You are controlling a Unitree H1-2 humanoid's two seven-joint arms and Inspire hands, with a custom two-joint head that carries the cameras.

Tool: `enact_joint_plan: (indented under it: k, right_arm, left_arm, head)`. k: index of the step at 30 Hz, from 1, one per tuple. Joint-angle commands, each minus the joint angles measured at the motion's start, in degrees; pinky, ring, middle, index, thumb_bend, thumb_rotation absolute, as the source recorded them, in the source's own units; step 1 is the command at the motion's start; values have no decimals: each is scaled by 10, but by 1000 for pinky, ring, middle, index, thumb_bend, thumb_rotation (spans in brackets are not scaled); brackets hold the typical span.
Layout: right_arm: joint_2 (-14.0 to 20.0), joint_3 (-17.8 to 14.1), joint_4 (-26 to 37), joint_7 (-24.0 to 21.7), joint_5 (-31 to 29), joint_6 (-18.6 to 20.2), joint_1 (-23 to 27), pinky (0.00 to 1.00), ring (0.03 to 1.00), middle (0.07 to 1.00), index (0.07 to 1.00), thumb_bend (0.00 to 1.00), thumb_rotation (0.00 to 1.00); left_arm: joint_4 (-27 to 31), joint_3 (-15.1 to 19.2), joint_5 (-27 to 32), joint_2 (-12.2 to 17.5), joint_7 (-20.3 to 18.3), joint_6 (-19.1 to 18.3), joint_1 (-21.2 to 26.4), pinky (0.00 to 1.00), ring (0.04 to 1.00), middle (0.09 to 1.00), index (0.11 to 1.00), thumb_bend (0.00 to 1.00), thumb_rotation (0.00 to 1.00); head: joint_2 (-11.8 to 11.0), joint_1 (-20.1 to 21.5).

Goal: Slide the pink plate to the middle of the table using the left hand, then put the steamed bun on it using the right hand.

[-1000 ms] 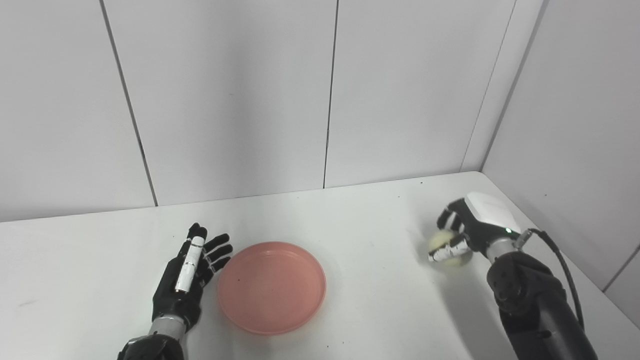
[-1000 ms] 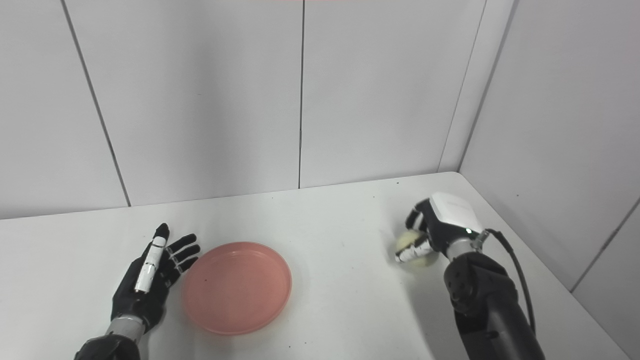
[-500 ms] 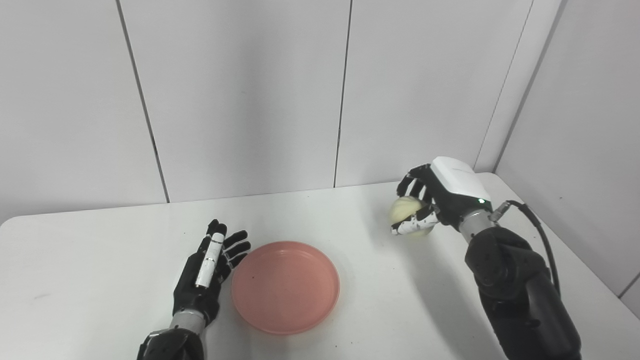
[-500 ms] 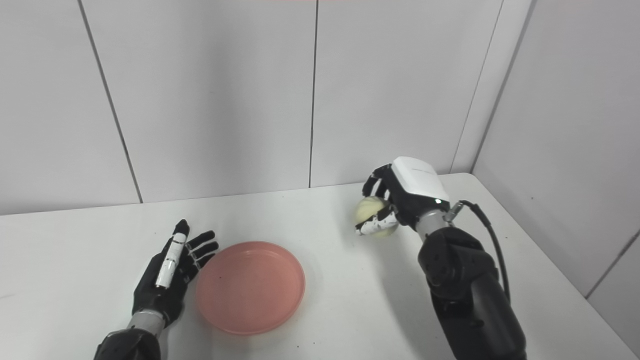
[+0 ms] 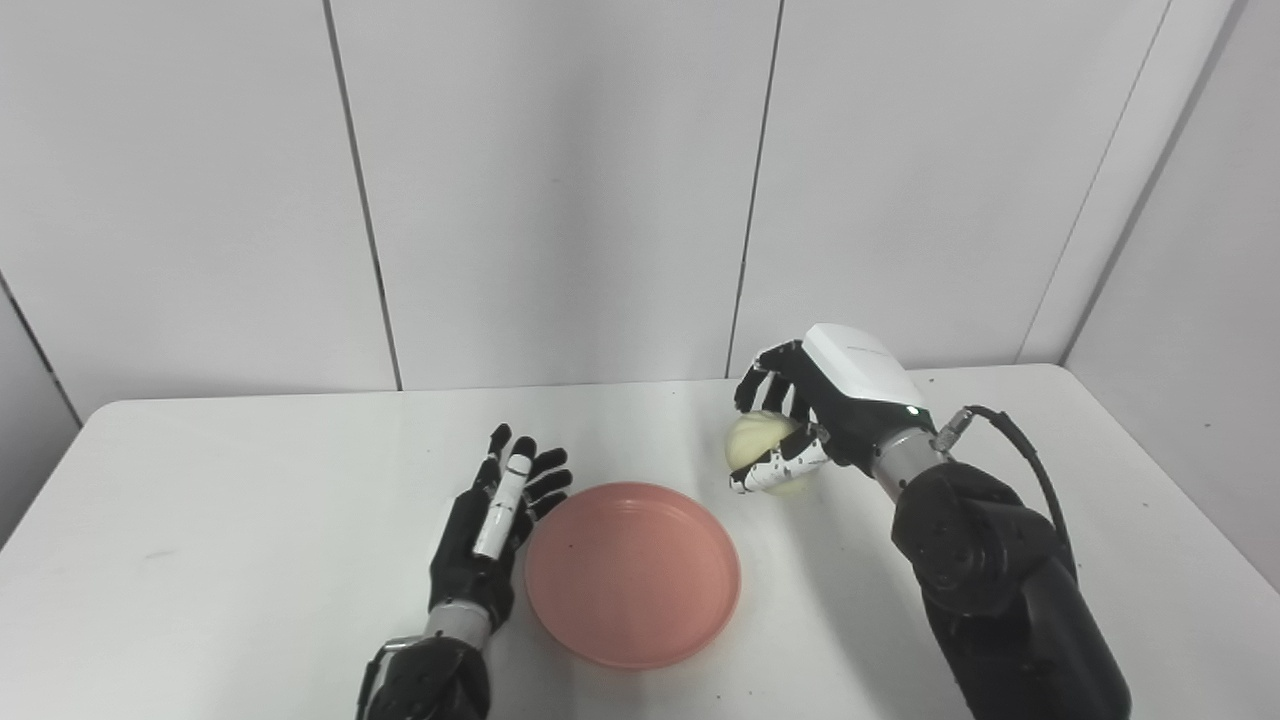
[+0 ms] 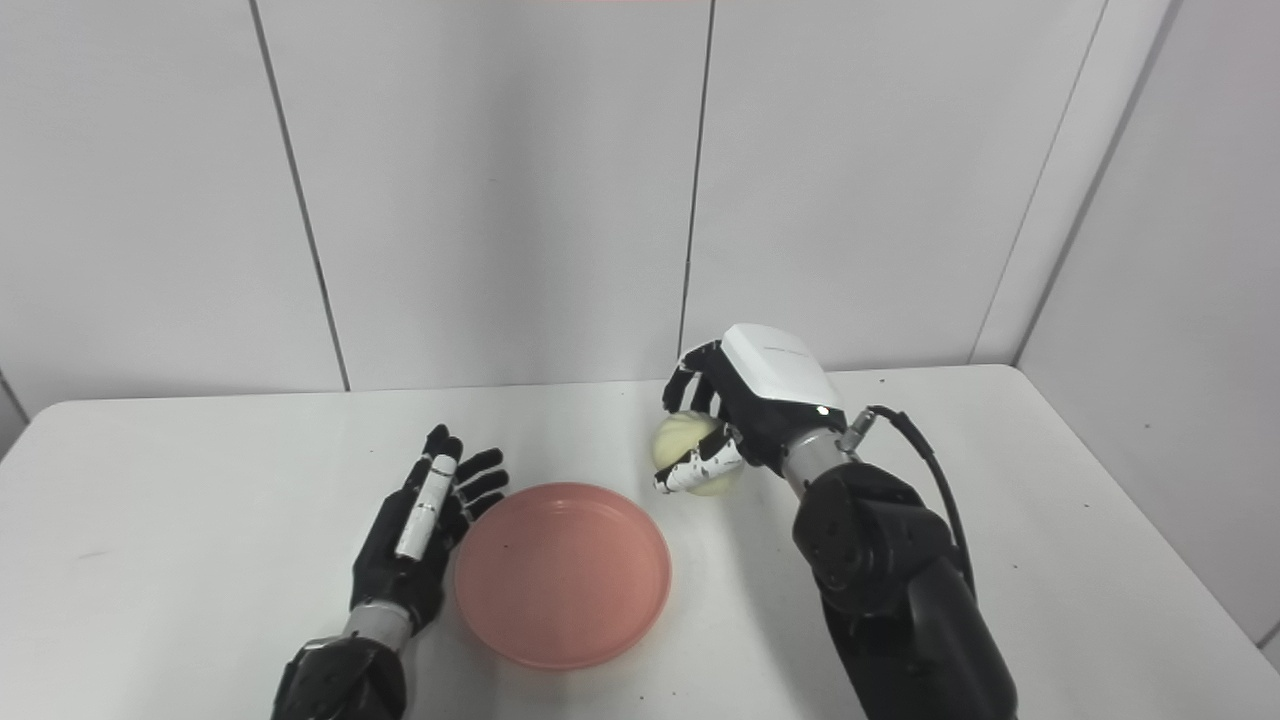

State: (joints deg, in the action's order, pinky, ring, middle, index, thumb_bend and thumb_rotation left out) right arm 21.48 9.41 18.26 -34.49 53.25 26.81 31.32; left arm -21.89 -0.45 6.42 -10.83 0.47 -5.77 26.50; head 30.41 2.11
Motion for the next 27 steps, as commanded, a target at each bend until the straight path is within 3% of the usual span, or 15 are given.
enact_joint_plan:
  k: [1,5,13,18,21,22,24,27]
  right_arm:
    - [-5,10,7,1,1,-6,36,161,237,471,486,533,0]
    - [-19,35,6,-10,4,-4,45,189,272,473,487,533,0]
    - [-52,55,1,-14,-35,-4,46,168,244,472,487,532,0]
    - [-63,74,-16,0,-54,-24,32,157,228,472,487,532,0]
    - [-62,90,-33,11,-57,-36,26,184,262,475,487,532,0]
    - [-62,95,-39,17,-58,-41,23,201,291,440,501,529,0]
    - [-61,102,-52,26,-61,-52,18,301,400,459,500,530,0]
    - [-61,108,-75,41,-71,-68,8,292,375,477,490,532,0]
  left_arm:
    - [-10,-5,-10,-8,9,-2,0,743,726,730,1000,603,685]
    - [-16,-5,-10,-11,9,1,1,750,729,733,1000,598,686]
    - [-37,-8,-9,-16,6,22,4,738,715,722,1000,632,676]
    - [-39,-8,-13,-20,14,20,6,736,710,715,1000,643,664]
    - [-39,-7,-13,-21,13,18,5,735,710,715,1000,646,654]
    - [-39,-7,-13,-21,12,18,5,735,711,715,1000,649,653]
    - [-38,-6,-13,-21,11,18,5,727,708,710,1000,648,652]
    - [-33,-5,-8,-22,8,13,3,718,697,698,1000,639,644]
  head:
    - [1,-4]
    - [1,-16]
    - [0,-39]
    - [1,-47]
    - [2,-50]
    - [2,-50]
    - [2,-50]
    - [4,-50]
